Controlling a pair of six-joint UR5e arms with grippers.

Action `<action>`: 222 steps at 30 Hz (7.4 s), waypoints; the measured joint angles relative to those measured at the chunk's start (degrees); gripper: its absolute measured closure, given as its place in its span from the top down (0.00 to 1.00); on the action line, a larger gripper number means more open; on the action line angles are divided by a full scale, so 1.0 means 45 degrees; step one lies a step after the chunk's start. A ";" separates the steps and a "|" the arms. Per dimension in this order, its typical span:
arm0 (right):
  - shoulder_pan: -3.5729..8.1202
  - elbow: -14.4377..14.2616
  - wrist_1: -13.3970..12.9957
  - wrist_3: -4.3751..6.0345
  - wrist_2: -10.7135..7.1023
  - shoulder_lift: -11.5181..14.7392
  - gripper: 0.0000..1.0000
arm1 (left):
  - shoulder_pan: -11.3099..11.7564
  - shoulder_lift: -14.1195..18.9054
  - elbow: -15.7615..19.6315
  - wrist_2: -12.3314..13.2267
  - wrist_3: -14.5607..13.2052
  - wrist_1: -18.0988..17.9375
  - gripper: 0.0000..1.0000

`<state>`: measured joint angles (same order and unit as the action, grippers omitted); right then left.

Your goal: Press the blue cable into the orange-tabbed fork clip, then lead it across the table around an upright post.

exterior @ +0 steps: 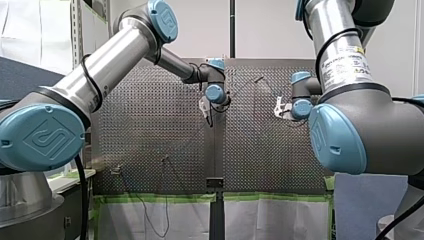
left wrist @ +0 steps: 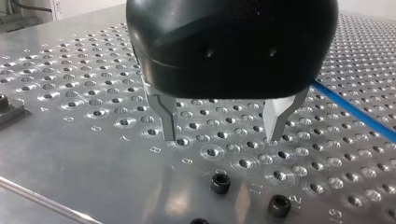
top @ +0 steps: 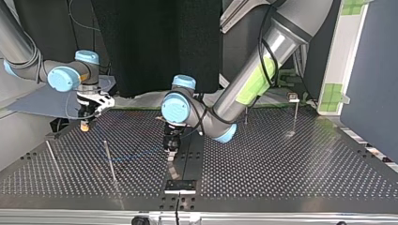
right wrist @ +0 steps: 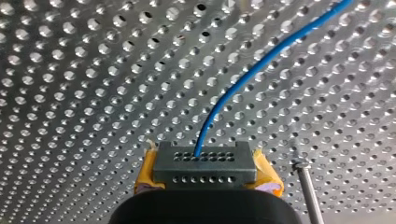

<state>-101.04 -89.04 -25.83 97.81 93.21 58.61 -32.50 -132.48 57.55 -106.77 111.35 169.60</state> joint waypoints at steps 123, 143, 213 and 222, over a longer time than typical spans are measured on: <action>0.1755 -0.0112 -0.3770 0.0230 -0.0509 -0.6592 0.00 | -0.0106 0.0018 0.0000 0.0150 -0.0449 0.0359 0.91; 0.1838 -0.0051 -0.3780 0.0073 -0.0507 -0.6712 0.00 | -0.0243 0.0550 -0.0001 -0.0513 -0.0831 0.2673 1.00; 0.1824 0.0119 -0.3563 -0.0091 -0.0456 -0.6704 0.00 | -0.1601 0.2619 -0.0001 0.2008 -0.0495 0.3973 1.00; 0.1802 0.0125 -0.3506 -0.0092 -0.0457 -0.6704 0.00 | -0.1626 0.2731 -0.0001 0.1039 -0.1088 0.4570 1.00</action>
<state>-92.93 -88.47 -41.60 97.40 91.15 28.44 -39.82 -120.19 57.55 -102.10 106.46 190.16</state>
